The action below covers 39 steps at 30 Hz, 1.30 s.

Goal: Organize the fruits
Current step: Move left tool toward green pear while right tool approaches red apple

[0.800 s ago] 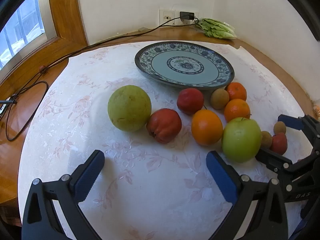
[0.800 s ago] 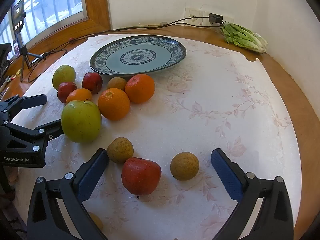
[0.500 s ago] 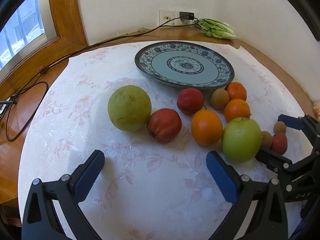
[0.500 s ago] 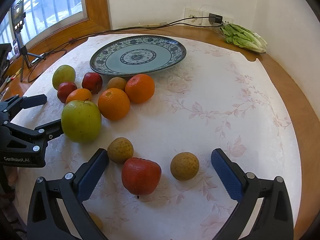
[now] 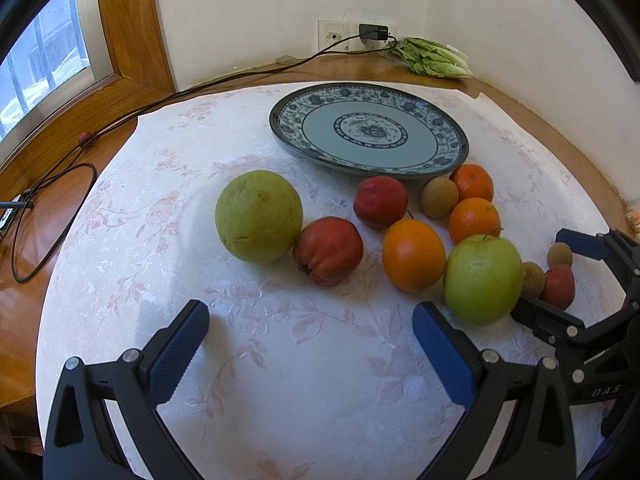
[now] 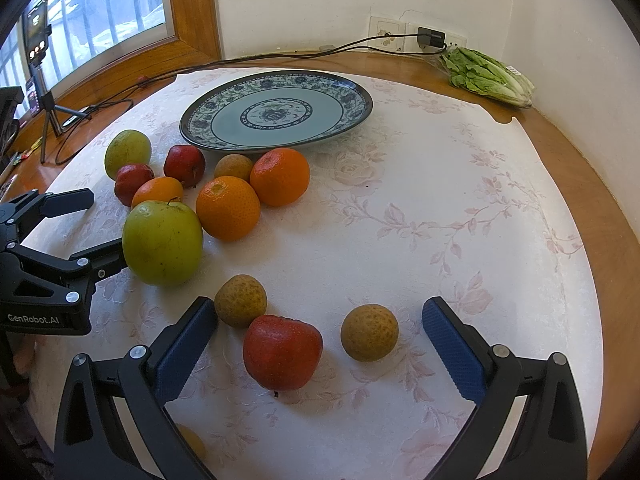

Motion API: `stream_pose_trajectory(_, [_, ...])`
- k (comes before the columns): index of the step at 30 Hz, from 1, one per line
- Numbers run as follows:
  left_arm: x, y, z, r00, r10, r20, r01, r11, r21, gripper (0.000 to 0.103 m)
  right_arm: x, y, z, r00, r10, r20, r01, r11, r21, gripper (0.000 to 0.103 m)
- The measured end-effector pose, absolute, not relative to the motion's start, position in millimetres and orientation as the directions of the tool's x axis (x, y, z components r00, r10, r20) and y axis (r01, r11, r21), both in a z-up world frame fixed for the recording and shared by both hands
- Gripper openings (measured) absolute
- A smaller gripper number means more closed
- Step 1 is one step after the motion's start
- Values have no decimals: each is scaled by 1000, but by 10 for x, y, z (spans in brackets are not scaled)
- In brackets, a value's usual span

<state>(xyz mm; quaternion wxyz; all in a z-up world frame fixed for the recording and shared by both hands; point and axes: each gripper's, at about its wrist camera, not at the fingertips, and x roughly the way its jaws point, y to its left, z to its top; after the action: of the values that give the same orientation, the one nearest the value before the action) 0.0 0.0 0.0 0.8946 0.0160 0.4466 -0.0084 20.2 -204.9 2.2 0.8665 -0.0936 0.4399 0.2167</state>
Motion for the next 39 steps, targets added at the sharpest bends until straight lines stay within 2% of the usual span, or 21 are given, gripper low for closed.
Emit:
stream_pose_trajectory(32, [30,-8,39,585,-5,-811,30,999,15,103,192,-2037,49,510,294,-809,-455,890,36,103])
stream_pose_trajectory(39, [23,25,87,588,-18,-809,34,999,3,103,245,-2110,117,493,333,-804,-445,890,96,97])
